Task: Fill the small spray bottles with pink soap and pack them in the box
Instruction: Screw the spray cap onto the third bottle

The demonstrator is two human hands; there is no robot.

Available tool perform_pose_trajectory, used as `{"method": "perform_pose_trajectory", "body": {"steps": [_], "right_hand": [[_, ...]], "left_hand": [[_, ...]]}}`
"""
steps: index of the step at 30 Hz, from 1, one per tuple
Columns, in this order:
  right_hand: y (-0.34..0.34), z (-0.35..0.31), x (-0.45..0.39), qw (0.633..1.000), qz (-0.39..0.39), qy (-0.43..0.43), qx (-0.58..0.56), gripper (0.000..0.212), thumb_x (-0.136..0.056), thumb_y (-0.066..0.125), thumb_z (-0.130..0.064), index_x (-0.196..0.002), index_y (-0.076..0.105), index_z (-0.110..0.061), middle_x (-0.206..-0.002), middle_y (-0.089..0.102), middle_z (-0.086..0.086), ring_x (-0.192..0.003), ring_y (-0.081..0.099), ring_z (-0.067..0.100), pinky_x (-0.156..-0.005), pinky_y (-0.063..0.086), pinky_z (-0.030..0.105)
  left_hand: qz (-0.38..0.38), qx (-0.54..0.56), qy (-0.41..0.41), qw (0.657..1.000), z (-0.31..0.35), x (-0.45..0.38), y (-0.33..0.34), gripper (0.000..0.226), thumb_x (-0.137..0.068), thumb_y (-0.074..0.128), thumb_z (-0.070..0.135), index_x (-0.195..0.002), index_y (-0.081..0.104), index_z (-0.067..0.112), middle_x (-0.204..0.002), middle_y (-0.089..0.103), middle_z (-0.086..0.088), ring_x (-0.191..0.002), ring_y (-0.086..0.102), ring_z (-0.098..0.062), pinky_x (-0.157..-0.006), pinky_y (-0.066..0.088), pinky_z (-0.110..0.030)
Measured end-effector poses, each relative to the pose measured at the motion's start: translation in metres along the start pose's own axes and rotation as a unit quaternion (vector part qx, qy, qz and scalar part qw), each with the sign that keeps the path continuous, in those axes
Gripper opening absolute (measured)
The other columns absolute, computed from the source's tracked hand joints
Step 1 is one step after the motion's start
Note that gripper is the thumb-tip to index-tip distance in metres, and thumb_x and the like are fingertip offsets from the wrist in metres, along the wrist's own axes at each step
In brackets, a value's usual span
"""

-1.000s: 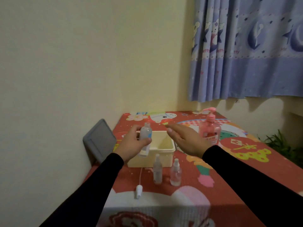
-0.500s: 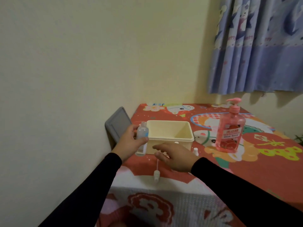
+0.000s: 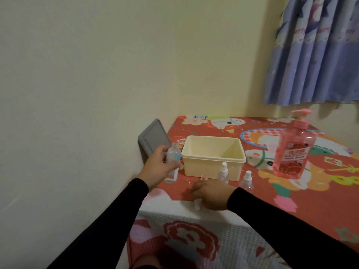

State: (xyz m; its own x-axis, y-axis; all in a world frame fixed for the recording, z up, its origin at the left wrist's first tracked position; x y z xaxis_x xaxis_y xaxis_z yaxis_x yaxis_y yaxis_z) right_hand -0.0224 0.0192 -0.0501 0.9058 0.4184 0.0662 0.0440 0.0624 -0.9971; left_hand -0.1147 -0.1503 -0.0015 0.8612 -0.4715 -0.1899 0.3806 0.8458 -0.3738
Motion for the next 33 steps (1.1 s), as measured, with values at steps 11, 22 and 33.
{"method": "perform_pose_trajectory", "body": {"steps": [11,22,33], "right_hand": [[-0.011,0.001,-0.004,0.997,0.069,-0.034,-0.027,0.029,-0.091,0.057,-0.019,-0.119,0.066,-0.02,-0.12,0.065,0.0,-0.113,0.057,0.018,-0.096,0.046,0.036],[-0.097,0.017,0.015,0.897,0.33,0.082,-0.284,0.031,-0.092,0.059,-0.04,-0.117,0.067,-0.025,-0.115,0.068,-0.015,-0.105,0.06,-0.002,-0.092,0.047,0.017],[-0.145,0.042,0.026,0.669,0.473,0.075,-0.568,0.03,-0.091,0.062,-0.009,-0.122,0.062,-0.009,-0.111,0.071,0.003,-0.098,0.067,0.005,-0.082,0.051,0.016]], "left_hand": [[-0.005,0.015,-0.015,1.0,-0.003,-0.002,0.003,0.053,-0.072,0.079,0.033,-0.117,0.051,0.027,-0.112,0.066,-0.002,-0.098,0.066,-0.023,-0.086,0.057,-0.041],[-0.007,0.023,-0.006,1.0,0.007,-0.009,0.007,0.048,-0.08,0.076,0.029,-0.12,0.05,0.027,-0.11,0.067,0.001,-0.097,0.065,-0.016,-0.07,0.05,-0.023],[-0.047,0.025,0.0,0.999,0.014,-0.011,0.022,0.045,-0.082,0.075,0.017,-0.116,0.049,0.029,-0.113,0.066,-0.005,-0.102,0.065,-0.021,-0.087,0.054,-0.035]]}}
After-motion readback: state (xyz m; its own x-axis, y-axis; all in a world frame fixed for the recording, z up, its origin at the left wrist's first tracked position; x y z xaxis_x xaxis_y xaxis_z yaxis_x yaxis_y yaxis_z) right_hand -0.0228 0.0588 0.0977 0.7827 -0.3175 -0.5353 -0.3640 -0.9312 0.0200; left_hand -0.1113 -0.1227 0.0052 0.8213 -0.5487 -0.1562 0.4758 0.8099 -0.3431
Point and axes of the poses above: each hand's wrist, its own x-axis away from the middle knuckle, its own y-axis out of the palm, z = x × y, the point moved 2 cm from there along -x, towards the middle knuckle
